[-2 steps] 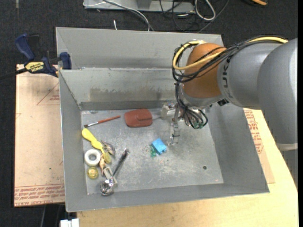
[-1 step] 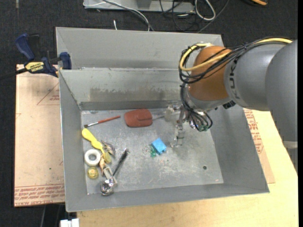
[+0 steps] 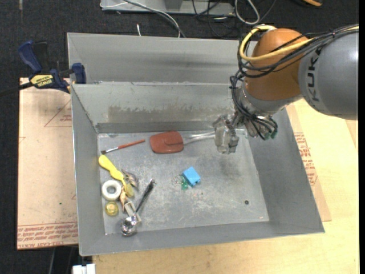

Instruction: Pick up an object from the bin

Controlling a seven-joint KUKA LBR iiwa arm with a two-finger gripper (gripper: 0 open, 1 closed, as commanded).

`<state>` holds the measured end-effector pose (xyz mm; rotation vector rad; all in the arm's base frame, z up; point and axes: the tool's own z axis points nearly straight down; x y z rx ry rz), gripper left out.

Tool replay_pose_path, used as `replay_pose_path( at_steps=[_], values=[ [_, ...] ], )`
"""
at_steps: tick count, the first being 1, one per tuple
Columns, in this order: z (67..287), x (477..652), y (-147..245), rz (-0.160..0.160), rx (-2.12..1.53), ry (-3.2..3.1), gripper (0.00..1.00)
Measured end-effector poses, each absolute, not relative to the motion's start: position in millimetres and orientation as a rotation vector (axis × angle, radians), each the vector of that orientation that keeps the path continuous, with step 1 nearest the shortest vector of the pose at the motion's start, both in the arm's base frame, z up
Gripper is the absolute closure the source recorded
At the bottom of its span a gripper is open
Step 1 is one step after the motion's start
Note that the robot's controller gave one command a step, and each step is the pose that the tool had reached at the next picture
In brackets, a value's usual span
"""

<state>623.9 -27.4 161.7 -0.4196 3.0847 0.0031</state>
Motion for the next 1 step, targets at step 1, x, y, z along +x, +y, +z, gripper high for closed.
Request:
replay_pose_path(
  at_steps=[1],
  values=[
    [161.5, 623.9, -27.5, 0.003, -0.420, 3.085, 1.00]
  ],
)
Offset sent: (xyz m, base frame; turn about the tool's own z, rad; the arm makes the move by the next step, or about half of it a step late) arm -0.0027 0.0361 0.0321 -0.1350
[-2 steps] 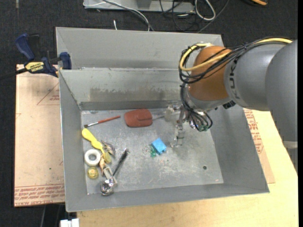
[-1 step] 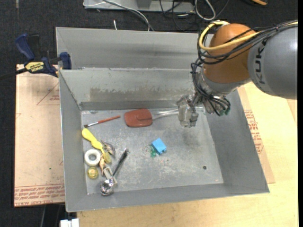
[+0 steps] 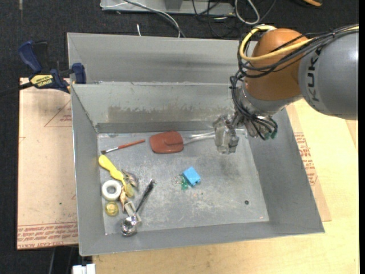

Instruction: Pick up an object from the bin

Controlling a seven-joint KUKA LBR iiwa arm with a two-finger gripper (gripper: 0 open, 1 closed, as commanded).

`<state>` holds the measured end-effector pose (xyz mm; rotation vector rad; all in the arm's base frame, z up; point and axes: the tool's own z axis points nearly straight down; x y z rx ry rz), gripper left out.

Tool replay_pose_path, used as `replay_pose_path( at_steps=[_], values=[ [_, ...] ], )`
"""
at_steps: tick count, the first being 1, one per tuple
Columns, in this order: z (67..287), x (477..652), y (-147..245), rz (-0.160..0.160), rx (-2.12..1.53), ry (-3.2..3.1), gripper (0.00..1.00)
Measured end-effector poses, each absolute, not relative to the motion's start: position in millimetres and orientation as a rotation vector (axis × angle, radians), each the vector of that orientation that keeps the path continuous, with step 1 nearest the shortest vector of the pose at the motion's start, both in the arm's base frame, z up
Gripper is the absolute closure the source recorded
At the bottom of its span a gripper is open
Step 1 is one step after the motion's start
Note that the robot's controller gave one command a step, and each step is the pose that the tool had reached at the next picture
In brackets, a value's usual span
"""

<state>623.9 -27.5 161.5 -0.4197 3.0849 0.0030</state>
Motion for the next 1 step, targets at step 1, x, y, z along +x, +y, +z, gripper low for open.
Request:
replay_pose_path(
  at_steps=[1],
  values=[
    [176.2, 622.7, -10.9, 0.001, -0.513, 3.070, 1.00]
  ],
)
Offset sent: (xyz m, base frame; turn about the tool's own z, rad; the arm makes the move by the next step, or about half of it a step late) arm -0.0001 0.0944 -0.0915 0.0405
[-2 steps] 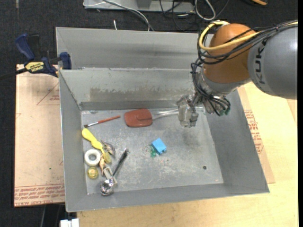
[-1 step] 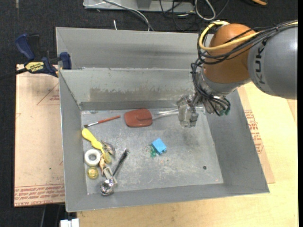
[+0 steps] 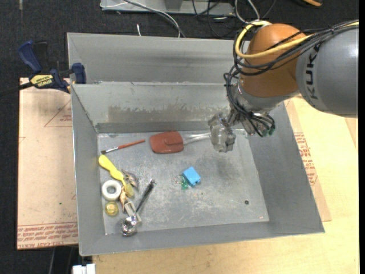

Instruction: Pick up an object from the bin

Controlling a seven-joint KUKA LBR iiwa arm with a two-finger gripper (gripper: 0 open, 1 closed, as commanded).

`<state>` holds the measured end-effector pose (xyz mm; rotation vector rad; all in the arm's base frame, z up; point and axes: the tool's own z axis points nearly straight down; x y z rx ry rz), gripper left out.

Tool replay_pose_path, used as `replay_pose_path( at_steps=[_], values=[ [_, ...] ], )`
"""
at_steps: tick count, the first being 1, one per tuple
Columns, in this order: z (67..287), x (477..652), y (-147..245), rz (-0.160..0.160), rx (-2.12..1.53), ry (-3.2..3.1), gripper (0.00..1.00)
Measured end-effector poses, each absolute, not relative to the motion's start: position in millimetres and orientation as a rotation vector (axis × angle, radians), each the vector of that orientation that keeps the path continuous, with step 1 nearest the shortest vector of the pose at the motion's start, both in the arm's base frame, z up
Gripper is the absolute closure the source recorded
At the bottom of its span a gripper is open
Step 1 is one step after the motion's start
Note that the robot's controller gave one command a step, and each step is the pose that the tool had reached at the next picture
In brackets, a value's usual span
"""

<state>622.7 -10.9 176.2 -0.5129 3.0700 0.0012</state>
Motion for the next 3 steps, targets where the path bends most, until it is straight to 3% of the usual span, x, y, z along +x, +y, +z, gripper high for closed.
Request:
replay_pose_path(
  at_steps=[1, 2, 3],
  values=[
    [126.2, 625.6, 32.4, 0.003, -0.452, 3.072, 1.00],
    [96.8, 630.3, 63.1, 0.001, -0.426, 3.083, 1.00],
    [88.3, 638.5, 84.0, -0.003, -0.870, 2.981, 1.00]
  ],
)
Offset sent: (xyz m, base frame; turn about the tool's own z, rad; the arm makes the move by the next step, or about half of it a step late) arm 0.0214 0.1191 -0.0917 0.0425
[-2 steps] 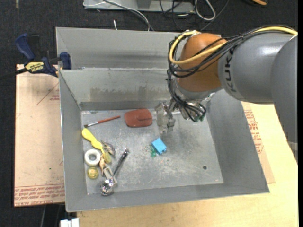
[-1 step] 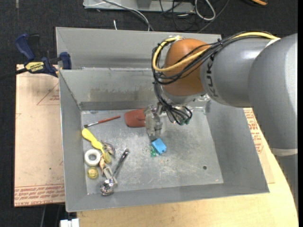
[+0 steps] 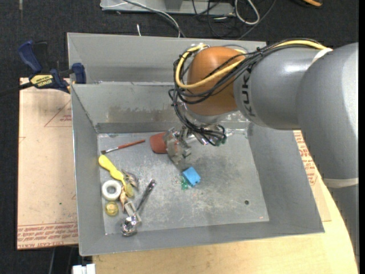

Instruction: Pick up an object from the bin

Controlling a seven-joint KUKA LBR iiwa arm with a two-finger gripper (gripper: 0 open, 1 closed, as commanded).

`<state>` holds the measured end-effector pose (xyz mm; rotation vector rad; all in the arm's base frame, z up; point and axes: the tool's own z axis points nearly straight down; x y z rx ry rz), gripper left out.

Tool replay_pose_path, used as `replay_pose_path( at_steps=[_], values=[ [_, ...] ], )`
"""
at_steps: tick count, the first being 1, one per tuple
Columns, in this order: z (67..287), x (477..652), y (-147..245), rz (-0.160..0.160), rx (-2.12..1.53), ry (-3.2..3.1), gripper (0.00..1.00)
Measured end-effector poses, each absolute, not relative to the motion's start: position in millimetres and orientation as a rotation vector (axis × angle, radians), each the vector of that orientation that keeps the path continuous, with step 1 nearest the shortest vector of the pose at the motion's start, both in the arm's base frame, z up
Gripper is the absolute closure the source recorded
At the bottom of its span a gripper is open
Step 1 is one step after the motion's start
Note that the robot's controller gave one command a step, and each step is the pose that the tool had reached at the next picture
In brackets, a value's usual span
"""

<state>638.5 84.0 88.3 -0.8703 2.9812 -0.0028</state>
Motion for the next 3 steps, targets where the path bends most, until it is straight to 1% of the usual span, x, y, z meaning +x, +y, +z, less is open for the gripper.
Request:
replay_pose_path(
  at_steps=[1, 2, 3],
  values=[
    [84.8, 629.7, 66.9, -0.005, -1.035, 2.930, 1.00],
    [130.8, 606.4, 76.3, -0.003, -1.011, 2.941, 1.00],
    [111.7, 604.5, 83.3, -0.005, -1.190, 2.874, 0.00]
  ],
)
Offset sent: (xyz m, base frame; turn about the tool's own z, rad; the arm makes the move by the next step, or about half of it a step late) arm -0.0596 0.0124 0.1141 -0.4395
